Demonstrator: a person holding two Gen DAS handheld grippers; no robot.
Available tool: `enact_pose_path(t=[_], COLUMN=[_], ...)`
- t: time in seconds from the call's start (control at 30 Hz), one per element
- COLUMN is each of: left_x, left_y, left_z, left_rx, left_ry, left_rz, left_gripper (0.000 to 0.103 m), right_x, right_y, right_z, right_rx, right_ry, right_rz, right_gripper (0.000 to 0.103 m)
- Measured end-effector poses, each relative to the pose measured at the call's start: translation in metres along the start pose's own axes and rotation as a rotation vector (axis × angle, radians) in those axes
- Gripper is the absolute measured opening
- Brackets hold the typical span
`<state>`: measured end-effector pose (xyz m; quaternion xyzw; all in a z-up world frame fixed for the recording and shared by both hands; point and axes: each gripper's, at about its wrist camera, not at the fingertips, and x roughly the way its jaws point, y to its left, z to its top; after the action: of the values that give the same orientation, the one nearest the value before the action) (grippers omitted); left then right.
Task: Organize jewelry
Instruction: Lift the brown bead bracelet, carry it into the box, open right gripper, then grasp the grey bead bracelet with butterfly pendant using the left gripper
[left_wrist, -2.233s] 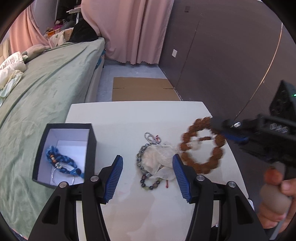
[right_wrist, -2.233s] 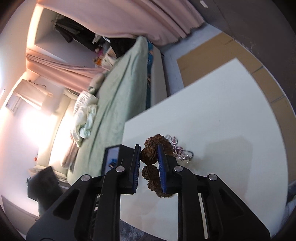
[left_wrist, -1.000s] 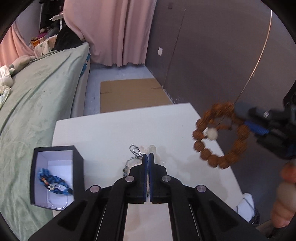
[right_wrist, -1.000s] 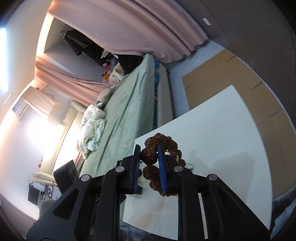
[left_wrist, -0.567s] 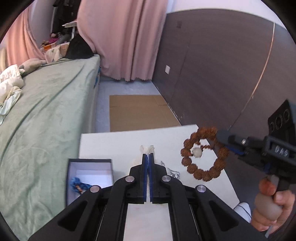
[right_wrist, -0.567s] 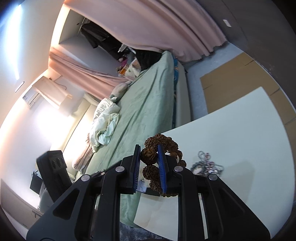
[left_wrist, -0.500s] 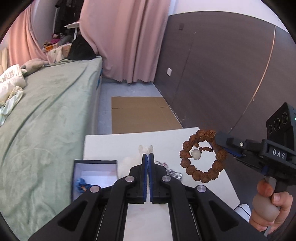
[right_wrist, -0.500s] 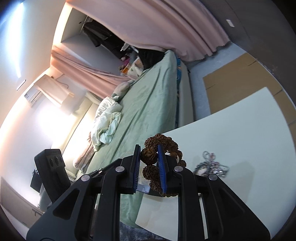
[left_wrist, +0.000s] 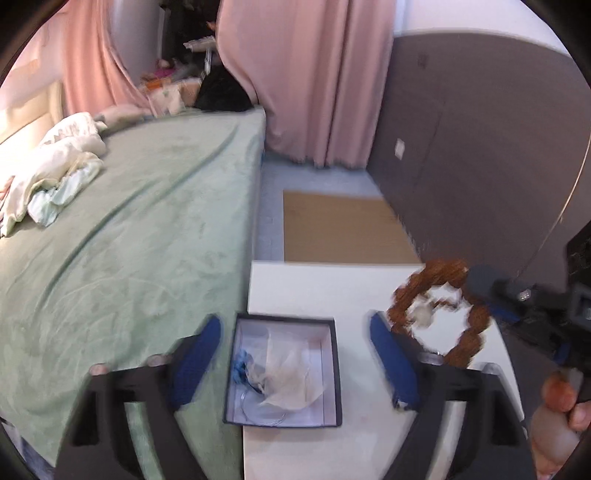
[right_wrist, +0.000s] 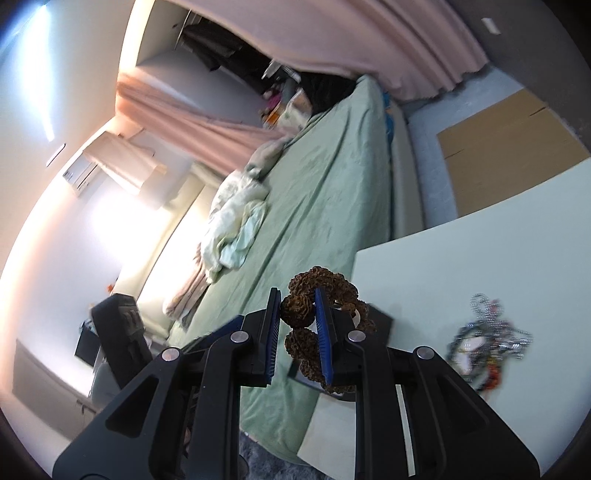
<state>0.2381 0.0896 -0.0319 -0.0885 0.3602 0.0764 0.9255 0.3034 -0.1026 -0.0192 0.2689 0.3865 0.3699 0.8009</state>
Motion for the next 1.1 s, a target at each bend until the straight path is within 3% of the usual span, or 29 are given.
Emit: enact_pose_path(t=[0.1,0.3,0.37,0.43,0.5,0.53,0.77,1.03,1.1], left_x=[-0.005,-0.019,-0.025,-0.030,-0.032,-0.035,-0.040,-0.032,-0.030], left_y=[0.011,0.042,0.048,0.052,0.054,0.054,0.042,0.009,0.000], left_z=[-0.008,-0.023,-0.026,-0.028,-0.028,-0.028,-0.032,-0.035,-0.036], left_rx=[0.016,-0.055,-0.064,-0.072,-0.071,-0.068,-0.055,-0.021,-0.030], left_ry=[0.007,0.008,0.005,0.007,0.009,0.010,0.011,0.034,0.035], left_rz=[0.023,0.057,0.071,0.081,0.093,0.099,0.086,0.046,0.026], left_gripper=[0.082,0.094,0.094,0.094,0.094,0.094,0.094,0.094,0.094], right_x=[0.021,0.058,0.067,0.077,0.086,0.084,0.054,0.006,-0.009], right_y=[0.008,0.021,0.024,0.027,0.022,0.018,0.004,-0.013,-0.018], right_z=[-0.004,-0.012,-0.015,-0.018,-0.021,-0.022,-0.021,-0.021,-0.021], right_rx=[-0.024,-0.056,-0.080,-0.109,-0.098,-0.088,-0.090,-0.096,-0.093], right_ry=[0.036,0.091,0.108,0.135,0.183,0.174,0.135,0.173,0.168], right_rz=[0.031,0.074,0.072,0.061,0.060,0.047,-0.071,-0.237,-0.259], right_gripper=[0.019,0.019,0.020,0.028,0.071,0.075,0.076,0.082,0.090])
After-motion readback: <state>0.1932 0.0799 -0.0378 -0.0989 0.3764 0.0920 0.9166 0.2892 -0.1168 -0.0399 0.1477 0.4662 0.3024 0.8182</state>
